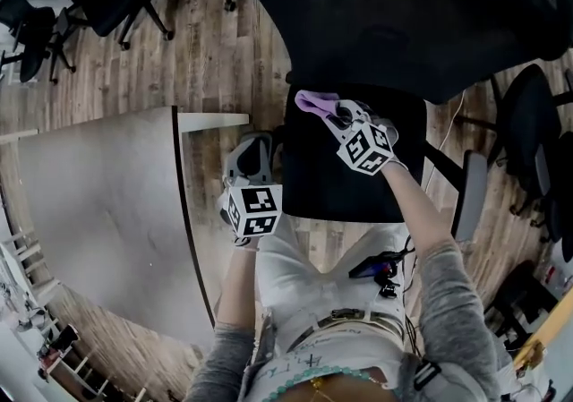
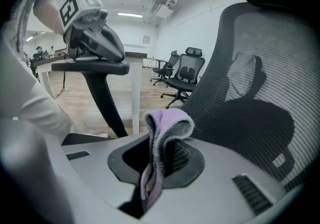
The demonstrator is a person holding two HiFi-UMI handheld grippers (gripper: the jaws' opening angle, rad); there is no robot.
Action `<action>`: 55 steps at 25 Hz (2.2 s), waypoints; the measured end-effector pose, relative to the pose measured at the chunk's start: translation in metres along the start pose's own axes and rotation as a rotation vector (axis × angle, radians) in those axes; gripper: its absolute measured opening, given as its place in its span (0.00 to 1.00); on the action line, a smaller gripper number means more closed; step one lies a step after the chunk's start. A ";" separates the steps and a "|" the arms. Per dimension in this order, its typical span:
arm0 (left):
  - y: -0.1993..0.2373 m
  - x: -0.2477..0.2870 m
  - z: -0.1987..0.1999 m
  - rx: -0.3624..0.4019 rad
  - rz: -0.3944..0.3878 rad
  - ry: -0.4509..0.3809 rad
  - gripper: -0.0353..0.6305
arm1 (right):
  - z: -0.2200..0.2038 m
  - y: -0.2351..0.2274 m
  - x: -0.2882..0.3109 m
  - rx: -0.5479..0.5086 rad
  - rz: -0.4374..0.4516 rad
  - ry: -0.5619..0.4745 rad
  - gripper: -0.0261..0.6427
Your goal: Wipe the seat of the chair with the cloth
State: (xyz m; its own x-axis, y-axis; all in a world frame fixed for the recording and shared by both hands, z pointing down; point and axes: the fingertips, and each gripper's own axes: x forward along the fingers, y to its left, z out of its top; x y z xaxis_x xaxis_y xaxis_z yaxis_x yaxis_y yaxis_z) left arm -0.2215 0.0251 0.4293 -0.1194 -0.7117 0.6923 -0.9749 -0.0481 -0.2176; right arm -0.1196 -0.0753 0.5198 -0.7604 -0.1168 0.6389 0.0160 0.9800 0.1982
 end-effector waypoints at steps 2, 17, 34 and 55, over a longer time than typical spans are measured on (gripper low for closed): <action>0.000 -0.002 0.000 -0.003 -0.004 -0.002 0.06 | -0.012 0.004 0.017 -0.015 -0.003 0.038 0.11; -0.002 -0.001 0.005 -0.006 -0.004 -0.016 0.06 | -0.066 0.007 0.112 -0.162 -0.011 0.187 0.11; 0.000 0.000 0.006 -0.004 -0.006 -0.022 0.06 | -0.104 0.012 0.151 -0.151 -0.063 0.308 0.11; 0.002 0.001 0.010 0.018 0.006 -0.020 0.06 | -0.110 0.010 0.151 -0.095 -0.072 0.329 0.11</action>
State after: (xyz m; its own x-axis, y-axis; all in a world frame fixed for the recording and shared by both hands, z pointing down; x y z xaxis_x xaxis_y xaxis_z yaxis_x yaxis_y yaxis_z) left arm -0.2214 0.0173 0.4234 -0.1216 -0.7261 0.6768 -0.9704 -0.0563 -0.2347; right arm -0.1625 -0.1007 0.7001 -0.5122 -0.2458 0.8229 0.0418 0.9499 0.3098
